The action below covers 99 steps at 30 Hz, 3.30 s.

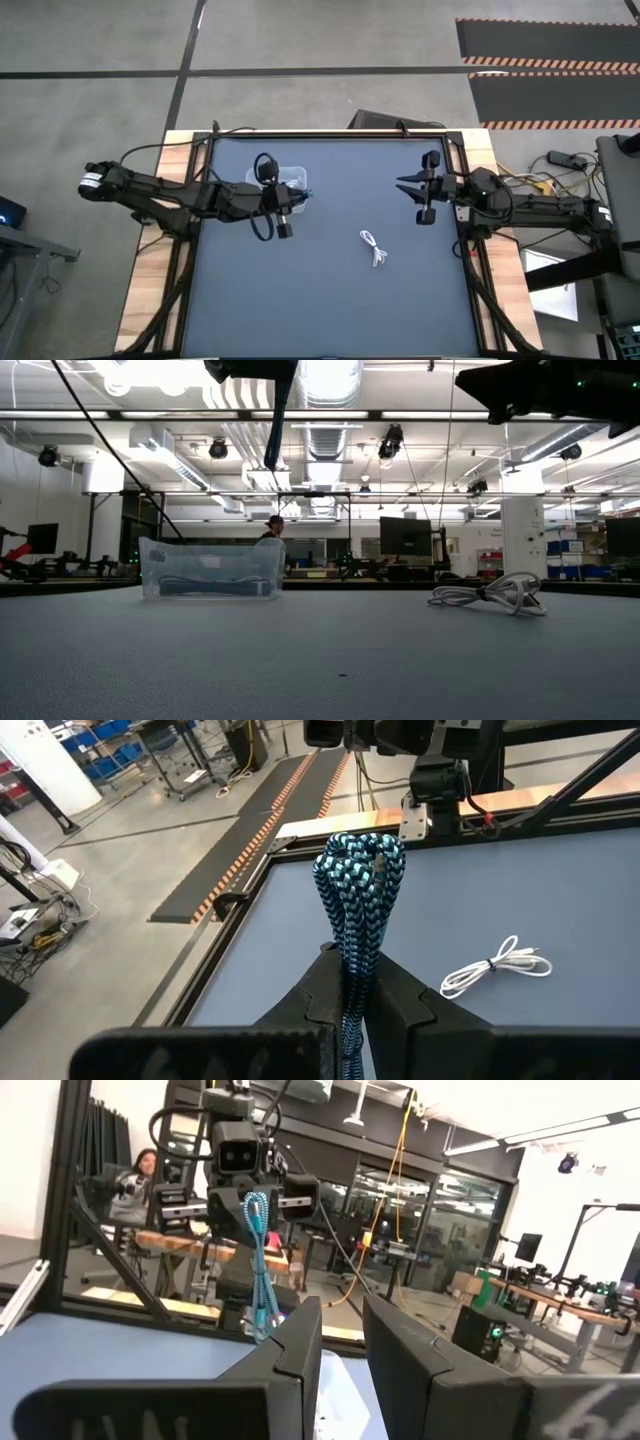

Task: Pick and place USB-C Cables
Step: Put the blue charger cable into the bin

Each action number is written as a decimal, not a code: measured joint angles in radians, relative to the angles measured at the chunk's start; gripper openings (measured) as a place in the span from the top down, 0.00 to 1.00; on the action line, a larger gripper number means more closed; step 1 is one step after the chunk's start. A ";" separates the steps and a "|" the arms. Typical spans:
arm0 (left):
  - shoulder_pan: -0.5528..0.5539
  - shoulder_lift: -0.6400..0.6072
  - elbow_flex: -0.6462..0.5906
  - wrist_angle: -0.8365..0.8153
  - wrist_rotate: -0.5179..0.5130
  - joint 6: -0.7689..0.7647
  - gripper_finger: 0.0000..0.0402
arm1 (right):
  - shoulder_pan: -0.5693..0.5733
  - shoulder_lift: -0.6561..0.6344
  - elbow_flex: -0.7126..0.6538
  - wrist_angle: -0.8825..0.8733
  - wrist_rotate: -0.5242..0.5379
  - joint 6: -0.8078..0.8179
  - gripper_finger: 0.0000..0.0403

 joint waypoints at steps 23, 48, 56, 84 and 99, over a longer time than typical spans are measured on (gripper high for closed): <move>0.050 0.000 0.000 0.001 -0.001 -0.024 0.98 | 0.000 -0.158 -0.069 -0.006 0.000 0.000 0.83; 0.061 0.001 0.000 0.002 0.000 -0.020 0.98 | 0.000 -0.259 -0.089 -0.072 0.000 0.041 0.83; 0.084 0.001 0.015 0.001 0.000 0.007 0.98 | 0.000 -0.341 -0.118 -0.127 -0.001 0.052 0.83; 0.328 0.166 0.061 -0.423 0.298 0.079 0.98 | 0.000 -0.444 -0.185 -0.127 0.000 0.052 0.83; 0.372 0.344 0.216 -0.785 0.320 0.183 0.98 | 0.000 -0.442 -0.185 -0.127 0.001 0.054 0.83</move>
